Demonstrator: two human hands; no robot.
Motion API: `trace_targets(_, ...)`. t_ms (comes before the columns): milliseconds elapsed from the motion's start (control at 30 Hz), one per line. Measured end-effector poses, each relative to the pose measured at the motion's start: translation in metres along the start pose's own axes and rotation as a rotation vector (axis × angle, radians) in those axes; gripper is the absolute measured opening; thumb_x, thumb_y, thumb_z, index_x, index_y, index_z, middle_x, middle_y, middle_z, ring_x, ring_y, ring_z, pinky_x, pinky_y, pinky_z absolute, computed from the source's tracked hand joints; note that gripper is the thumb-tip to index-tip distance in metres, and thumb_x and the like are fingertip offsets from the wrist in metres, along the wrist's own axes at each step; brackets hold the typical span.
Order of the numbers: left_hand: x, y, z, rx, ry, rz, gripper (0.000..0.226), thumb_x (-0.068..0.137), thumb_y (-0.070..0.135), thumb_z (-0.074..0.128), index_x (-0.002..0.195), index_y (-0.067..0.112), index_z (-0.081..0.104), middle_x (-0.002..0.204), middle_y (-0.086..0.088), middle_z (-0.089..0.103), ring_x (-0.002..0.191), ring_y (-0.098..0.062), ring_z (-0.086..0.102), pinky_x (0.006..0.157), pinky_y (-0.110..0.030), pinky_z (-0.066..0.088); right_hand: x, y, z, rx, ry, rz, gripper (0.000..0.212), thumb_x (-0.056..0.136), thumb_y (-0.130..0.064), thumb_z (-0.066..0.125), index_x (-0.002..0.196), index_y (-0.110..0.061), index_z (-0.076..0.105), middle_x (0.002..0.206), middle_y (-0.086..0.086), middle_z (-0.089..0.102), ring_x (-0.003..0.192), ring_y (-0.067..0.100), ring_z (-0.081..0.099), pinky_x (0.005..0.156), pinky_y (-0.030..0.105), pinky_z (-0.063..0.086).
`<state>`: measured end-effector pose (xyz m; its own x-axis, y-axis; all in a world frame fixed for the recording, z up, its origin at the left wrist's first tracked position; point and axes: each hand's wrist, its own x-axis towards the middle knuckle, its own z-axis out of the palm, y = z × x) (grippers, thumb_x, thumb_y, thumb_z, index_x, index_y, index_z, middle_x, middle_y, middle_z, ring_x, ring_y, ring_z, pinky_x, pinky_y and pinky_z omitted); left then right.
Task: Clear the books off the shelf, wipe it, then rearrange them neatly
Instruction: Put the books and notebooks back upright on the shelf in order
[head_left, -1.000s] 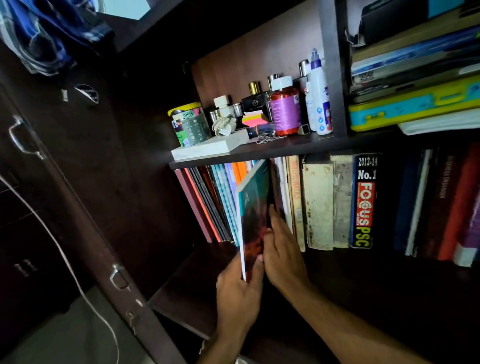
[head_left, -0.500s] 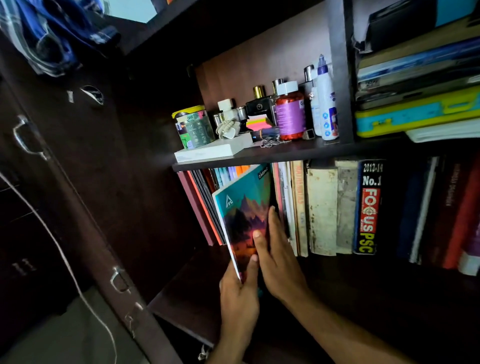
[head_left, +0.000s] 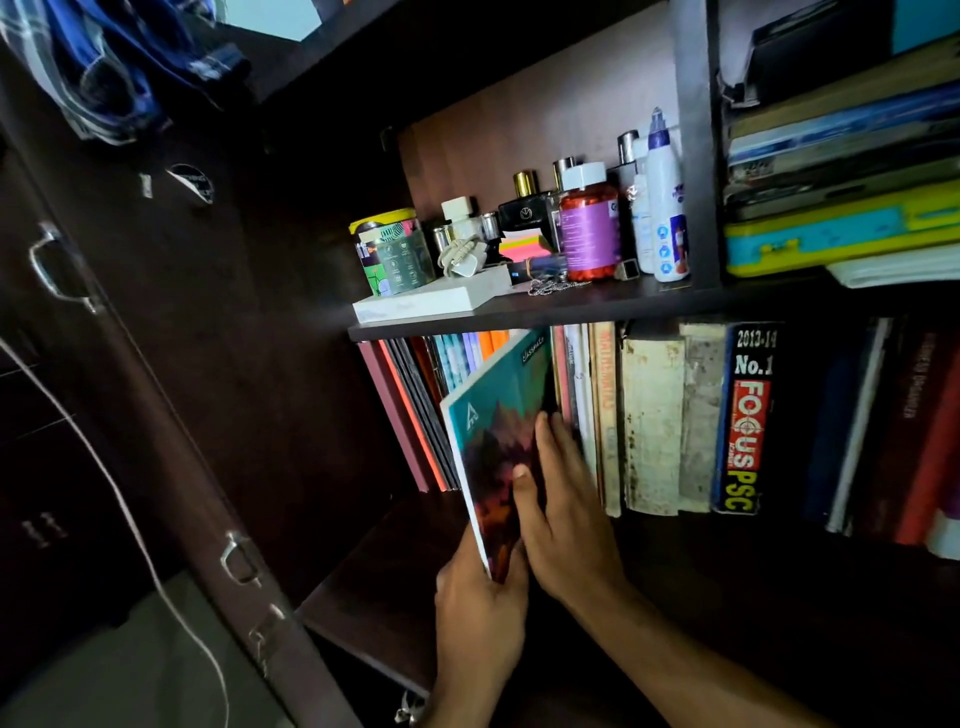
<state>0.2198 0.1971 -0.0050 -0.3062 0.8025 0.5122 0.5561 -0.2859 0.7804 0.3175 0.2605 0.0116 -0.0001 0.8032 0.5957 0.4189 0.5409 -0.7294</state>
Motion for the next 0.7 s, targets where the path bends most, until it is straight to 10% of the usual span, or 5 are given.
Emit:
trace_targets(200, 0.015, 0.005, 0.010, 0.010, -0.040, 0.068, 0.025, 0.090, 0.025, 0.064, 0.111, 0.035, 0.073, 0.093, 0.019, 0.075, 0.083, -0.002, 0.072, 0.076, -0.024, 0.057, 0.006, 0.009, -0.003, 0.129, 0.176, -0.029, 0.040, 0.096, -0.048, 0.041, 0.129, -0.027, 0.047, 0.114, -0.009, 0.051, 0.102, 0.011, 0.055, 0.090, 0.040, 0.052)
trace_targets(467, 0.044, 0.022, 0.044, 0.056, -0.082, -0.097, 0.051, 0.090, 0.071, 0.034, 0.124, 0.037, 0.052, 0.114, 0.019, 0.059, 0.109, -0.009, 0.061, 0.094, -0.037, 0.046, 0.009, 0.012, -0.004, 0.102, 0.094, 0.012, 0.057, 0.096, -0.056, 0.033, 0.142, -0.027, 0.050, 0.133, -0.009, 0.049, 0.120, 0.009, 0.053, 0.100, 0.034, 0.050)
trace_targets(700, 0.031, 0.017, 0.031, 0.134, 0.057, 0.093, 0.029, 0.091, 0.029, 0.068, 0.105, 0.042, 0.046, 0.092, 0.014, 0.065, 0.075, -0.002, 0.064, 0.071, -0.030, 0.052, 0.018, 0.011, -0.019, 0.137, 0.218, -0.027, 0.035, 0.088, -0.055, 0.062, 0.076, -0.025, 0.050, 0.063, -0.009, 0.056, 0.062, 0.011, 0.057, 0.063, 0.039, 0.051)
